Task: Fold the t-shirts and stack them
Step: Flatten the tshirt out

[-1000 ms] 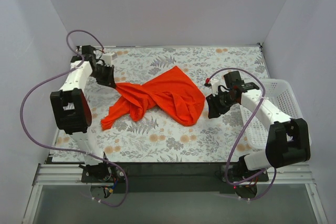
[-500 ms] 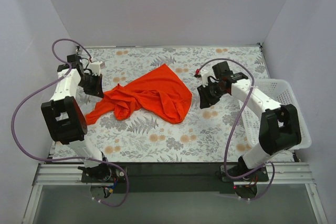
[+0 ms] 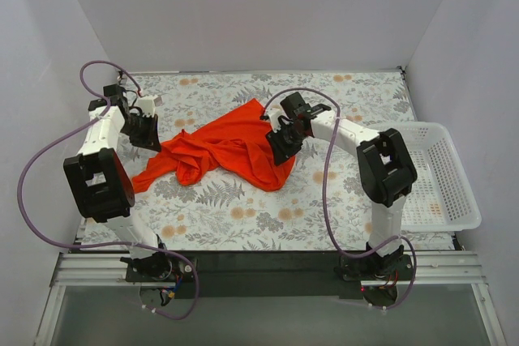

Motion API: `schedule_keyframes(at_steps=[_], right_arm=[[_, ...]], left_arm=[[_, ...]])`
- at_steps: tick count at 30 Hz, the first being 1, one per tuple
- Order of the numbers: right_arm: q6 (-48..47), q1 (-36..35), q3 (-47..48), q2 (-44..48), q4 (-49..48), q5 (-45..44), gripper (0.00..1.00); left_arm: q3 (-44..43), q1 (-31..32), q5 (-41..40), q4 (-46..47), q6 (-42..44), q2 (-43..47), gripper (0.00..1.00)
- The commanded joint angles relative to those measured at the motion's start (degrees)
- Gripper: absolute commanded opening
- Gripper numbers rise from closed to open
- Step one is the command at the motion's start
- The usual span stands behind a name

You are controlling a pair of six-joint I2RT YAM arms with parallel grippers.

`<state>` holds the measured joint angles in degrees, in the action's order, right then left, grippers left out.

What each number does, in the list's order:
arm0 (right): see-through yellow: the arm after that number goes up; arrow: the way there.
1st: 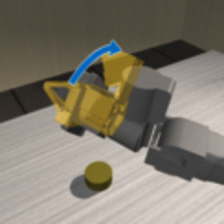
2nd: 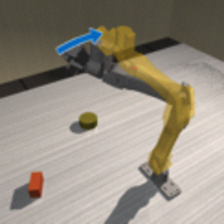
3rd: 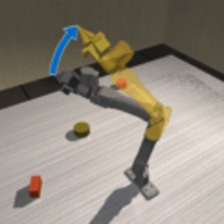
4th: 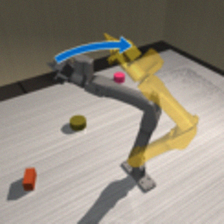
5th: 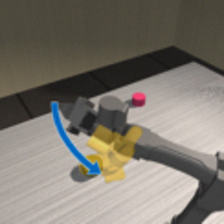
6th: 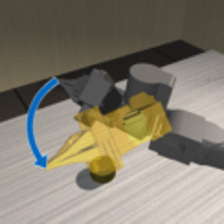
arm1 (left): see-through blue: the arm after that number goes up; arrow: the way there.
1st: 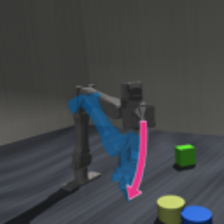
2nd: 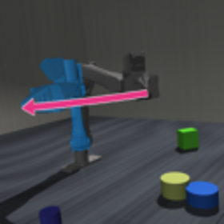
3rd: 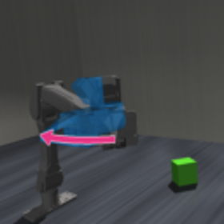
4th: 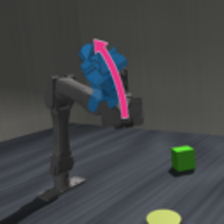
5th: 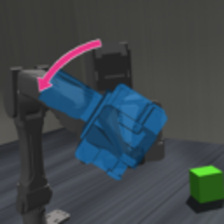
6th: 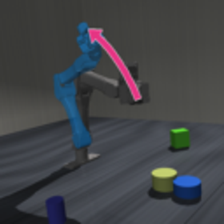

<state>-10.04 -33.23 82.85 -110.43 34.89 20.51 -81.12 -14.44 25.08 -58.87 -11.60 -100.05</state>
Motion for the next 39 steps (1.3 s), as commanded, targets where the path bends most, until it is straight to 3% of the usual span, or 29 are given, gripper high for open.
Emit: schedule_keyframes(at_steps=[1, 17, 24, 33, 39], right_arm=[[1.87, 0.19, 3.54, -2.32, -0.26, 1.19, 0.45], [4.24, -0.08, 6.27, -8.48, -0.09, 3.48, 0.49], [7.13, 2.91, 5.05, -7.69, -0.18, 14.44, 0.56], [9.60, 5.90, 3.81, -8.92, -1.23, 22.63, 0.48], [11.36, 5.81, 4.95, -10.94, -1.32, 20.72, 0.43]], left_arm=[[-2.20, 0.11, 1.29, -0.81, 0.08, 1.26, 0.00], [-2.29, 0.11, 1.46, -0.63, -0.27, 0.82, 0.00], [-2.81, 0.20, 1.90, -0.81, -0.45, 0.21, 0.00], [-3.60, 0.20, 2.69, -0.98, -0.88, -0.06, 0.00], [-3.52, 0.46, 2.17, -1.42, -0.71, 0.21, 0.00]])
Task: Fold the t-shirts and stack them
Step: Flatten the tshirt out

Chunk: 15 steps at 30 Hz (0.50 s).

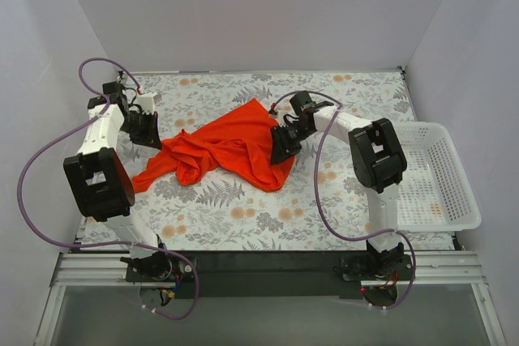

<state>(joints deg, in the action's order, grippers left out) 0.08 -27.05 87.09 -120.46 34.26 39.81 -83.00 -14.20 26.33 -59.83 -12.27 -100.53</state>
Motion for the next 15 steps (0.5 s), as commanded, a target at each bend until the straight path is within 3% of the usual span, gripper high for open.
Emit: schedule_keyframes(at_steps=[1, 7, 15], right_arm=[[1.42, -0.37, 0.71, -1.26, -0.69, 0.89, 0.43], [1.59, -0.99, 1.68, -2.32, -0.69, -3.42, 0.47], [0.01, -0.64, -0.16, 1.19, -0.60, -4.21, 0.43]], left_arm=[[-1.64, 0.22, 0.83, -0.55, -0.03, 0.60, 0.00], [-2.69, 0.57, 1.01, -0.99, -0.12, -0.10, 0.00], [-2.60, 0.92, 0.66, -1.16, 0.14, -0.28, 0.00]])
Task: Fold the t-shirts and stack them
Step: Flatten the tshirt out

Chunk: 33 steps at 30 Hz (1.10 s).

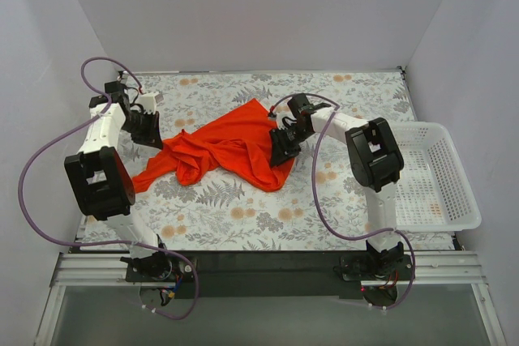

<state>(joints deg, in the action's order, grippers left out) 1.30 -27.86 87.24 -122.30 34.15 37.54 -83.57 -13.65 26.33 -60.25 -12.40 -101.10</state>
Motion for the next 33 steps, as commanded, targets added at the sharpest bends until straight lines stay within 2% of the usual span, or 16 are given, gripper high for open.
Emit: schedule_keyframes(at_steps=[1, 10, 20, 29, 33], right_arm=[[-1.13, 0.87, -0.93, 4.16, -0.58, -2.12, 0.42], [-0.78, 2.37, -0.58, 4.53, -0.58, -2.38, 0.34], [-0.16, 1.93, 1.09, 0.05, -0.58, -2.47, 0.33], [0.28, 1.40, 2.23, -1.54, -0.49, -1.77, 0.38], [0.37, 1.31, 1.79, -0.92, -0.58, 1.65, 0.39]], left_arm=[[-2.21, 0.29, 0.57, -0.75, 0.27, 0.29, 0.00], [-2.21, 0.55, 0.83, -0.75, 0.10, -0.15, 0.00], [-2.04, 0.55, 0.39, -0.75, 0.36, -0.06, 0.00], [-1.68, 0.73, 0.66, -0.57, 0.01, -0.41, 0.00], [-1.60, 0.73, 0.39, -0.48, 0.19, -0.33, 0.00]])
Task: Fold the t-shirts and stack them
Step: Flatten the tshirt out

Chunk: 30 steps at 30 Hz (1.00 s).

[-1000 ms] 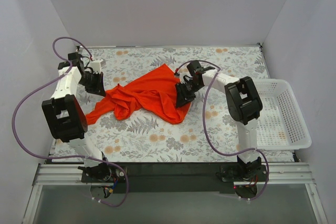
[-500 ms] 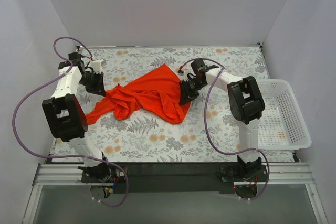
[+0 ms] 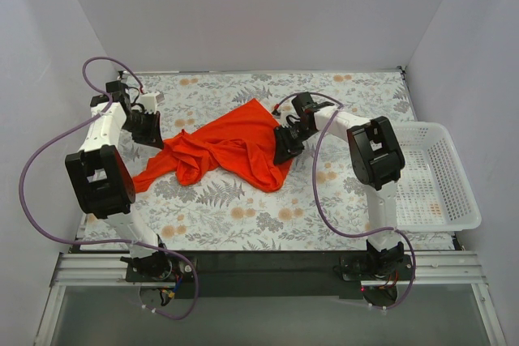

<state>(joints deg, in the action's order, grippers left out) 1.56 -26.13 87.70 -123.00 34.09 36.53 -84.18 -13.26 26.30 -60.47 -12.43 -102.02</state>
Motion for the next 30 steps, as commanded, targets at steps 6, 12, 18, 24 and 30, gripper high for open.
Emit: schedule_keyframes(at_steps=[6, 12, 18, 24, 30], right_arm=[[0.11, -1.47, 0.98, 0.74, -1.30, 6.70, 0.37], [0.28, -2.26, 0.81, 0.48, -1.57, 8.55, 0.37], [0.20, -2.43, 1.07, 0.13, -1.65, 9.52, 0.37], [-0.94, -1.74, 0.28, 2.06, -1.30, 8.56, 0.01], [-3.06, 4.15, -0.07, 10.31, -0.60, 4.78, 0.01]], left_arm=[[-1.07, 0.42, 0.41, -0.35, 0.12, 0.33, 0.00], [-0.90, 0.51, 0.41, -0.44, 0.21, 0.41, 0.00], [-0.72, 0.51, 0.41, -0.35, 0.21, 0.33, 0.00], [-2.30, 0.34, 1.81, -0.53, -1.19, 0.42, 0.00], [-8.71, -1.77, 2.96, -0.88, -3.13, -0.02, 0.00]])
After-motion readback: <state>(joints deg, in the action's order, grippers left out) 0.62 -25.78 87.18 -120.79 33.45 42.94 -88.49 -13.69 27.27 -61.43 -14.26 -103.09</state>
